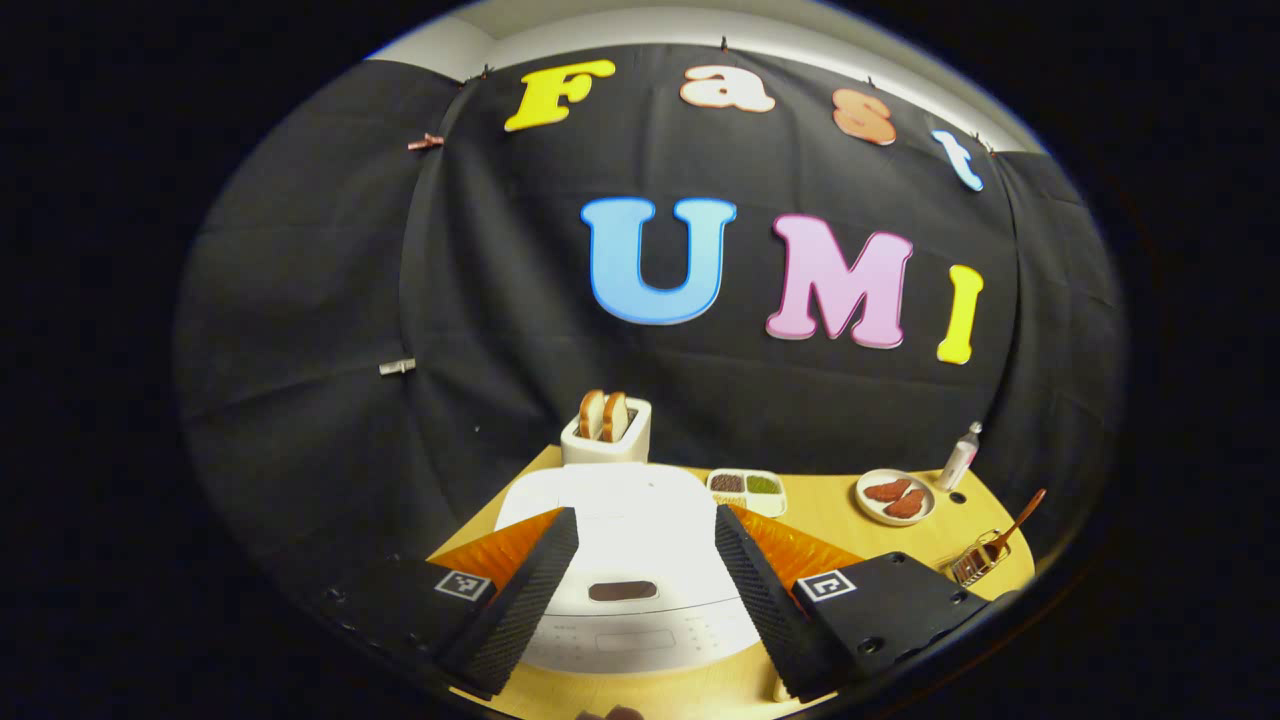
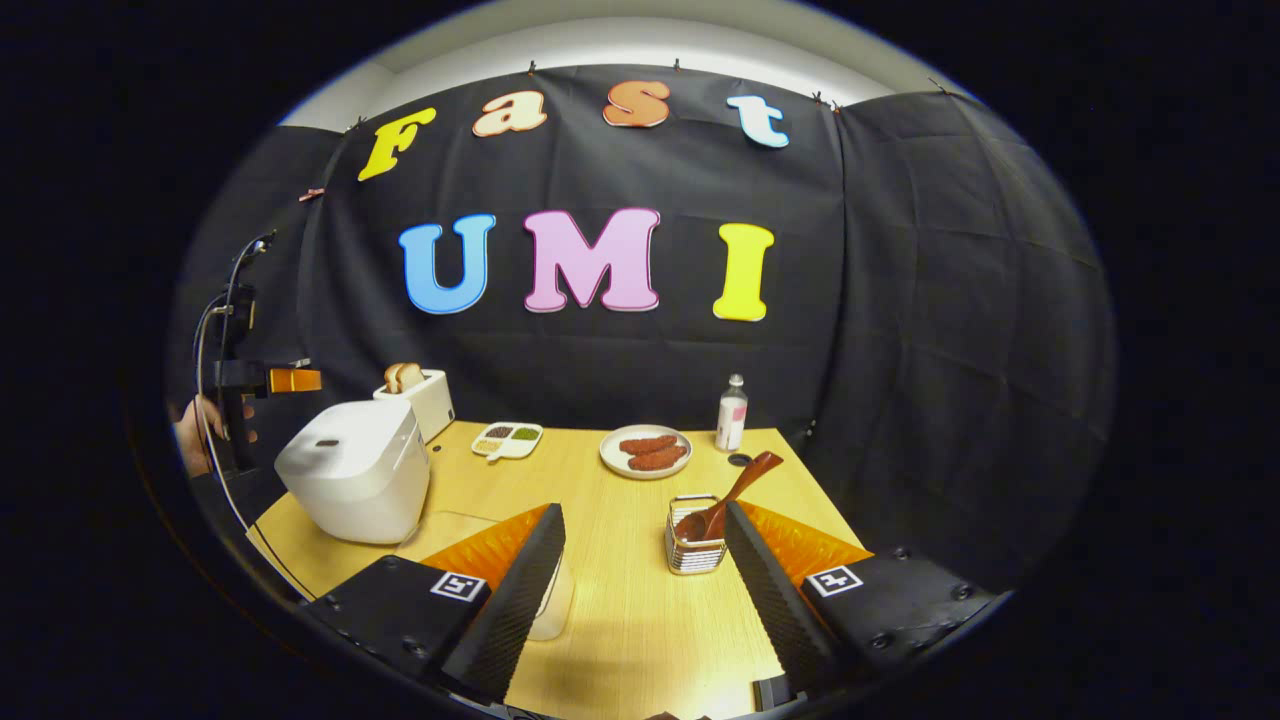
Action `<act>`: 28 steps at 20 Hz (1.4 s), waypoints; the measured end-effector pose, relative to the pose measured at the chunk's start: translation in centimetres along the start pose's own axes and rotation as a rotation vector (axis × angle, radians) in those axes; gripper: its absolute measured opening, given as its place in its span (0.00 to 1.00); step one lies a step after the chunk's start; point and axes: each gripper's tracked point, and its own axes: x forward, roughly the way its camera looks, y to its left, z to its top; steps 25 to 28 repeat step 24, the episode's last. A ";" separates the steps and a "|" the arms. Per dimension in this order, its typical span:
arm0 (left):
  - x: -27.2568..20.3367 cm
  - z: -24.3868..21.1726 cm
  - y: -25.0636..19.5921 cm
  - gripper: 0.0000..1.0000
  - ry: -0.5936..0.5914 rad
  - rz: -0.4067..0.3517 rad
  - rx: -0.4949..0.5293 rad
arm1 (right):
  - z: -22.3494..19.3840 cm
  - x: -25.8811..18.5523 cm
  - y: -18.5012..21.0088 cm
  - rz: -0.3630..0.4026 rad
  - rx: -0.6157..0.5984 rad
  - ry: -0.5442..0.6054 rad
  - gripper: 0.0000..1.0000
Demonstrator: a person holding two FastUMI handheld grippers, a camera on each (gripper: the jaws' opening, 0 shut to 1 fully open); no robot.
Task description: Close the left gripper, press the button to open the rice cooker; take a wooden spoon from the chopstick holder with the right hand, scoop a spoonful of rice and pour it into the rice cooker, then put the wooden spoon back into the chopstick holder.
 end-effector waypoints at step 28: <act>-17.1 -3.2 -1.2 0.95 -0.099 -0.233 0.120 | 3.9 -10.2 6.0 -0.140 0.069 -0.139 1.00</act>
